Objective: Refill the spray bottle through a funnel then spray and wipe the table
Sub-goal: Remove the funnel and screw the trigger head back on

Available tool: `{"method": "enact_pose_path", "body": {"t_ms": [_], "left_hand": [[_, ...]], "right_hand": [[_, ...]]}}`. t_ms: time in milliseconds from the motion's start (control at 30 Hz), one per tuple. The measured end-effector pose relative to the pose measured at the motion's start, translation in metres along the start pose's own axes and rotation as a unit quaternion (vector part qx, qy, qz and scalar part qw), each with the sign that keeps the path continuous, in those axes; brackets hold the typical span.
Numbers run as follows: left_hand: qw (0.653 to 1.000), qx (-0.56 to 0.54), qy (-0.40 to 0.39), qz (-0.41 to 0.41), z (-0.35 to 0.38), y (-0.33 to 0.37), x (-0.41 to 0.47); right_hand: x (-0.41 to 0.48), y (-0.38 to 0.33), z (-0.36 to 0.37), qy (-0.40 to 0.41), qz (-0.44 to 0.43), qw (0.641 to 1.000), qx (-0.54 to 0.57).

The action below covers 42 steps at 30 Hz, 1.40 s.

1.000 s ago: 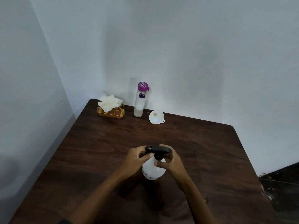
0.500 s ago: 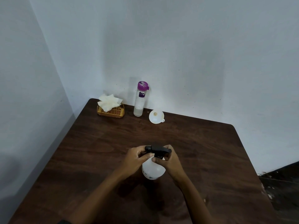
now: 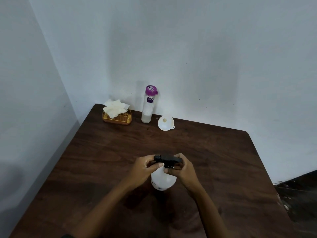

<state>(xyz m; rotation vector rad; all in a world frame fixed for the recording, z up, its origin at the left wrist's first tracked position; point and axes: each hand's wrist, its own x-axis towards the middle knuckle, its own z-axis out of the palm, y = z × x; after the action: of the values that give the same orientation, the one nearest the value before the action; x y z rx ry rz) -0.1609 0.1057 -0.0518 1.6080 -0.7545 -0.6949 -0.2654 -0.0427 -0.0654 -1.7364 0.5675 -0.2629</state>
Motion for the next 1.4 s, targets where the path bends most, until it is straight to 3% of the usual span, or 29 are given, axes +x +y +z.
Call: {"method": "enact_pose_path", "body": {"t_ms": [367,800,1000,1400], "left_hand": [[1.000,0.005,0.003,0.002,-0.003,-0.003,0.000],[1.000,-0.010,-0.003,-0.003,-0.004,-0.005,0.001],[1.000,0.000,-0.001,-0.007,-0.004,-0.007,0.001],[1.000,0.016,-0.009,-0.008,-0.004,-0.010,0.004]], "right_hand": [[-0.004,-0.001,-0.001,-0.032,0.011,0.999,0.022],[0.002,-0.007,0.005,-0.002,-0.001,0.999,-0.042],[0.000,-0.005,-0.003,-0.040,0.028,0.999,-0.008],[0.004,-0.009,0.002,0.004,-0.002,0.998,-0.070]]}}
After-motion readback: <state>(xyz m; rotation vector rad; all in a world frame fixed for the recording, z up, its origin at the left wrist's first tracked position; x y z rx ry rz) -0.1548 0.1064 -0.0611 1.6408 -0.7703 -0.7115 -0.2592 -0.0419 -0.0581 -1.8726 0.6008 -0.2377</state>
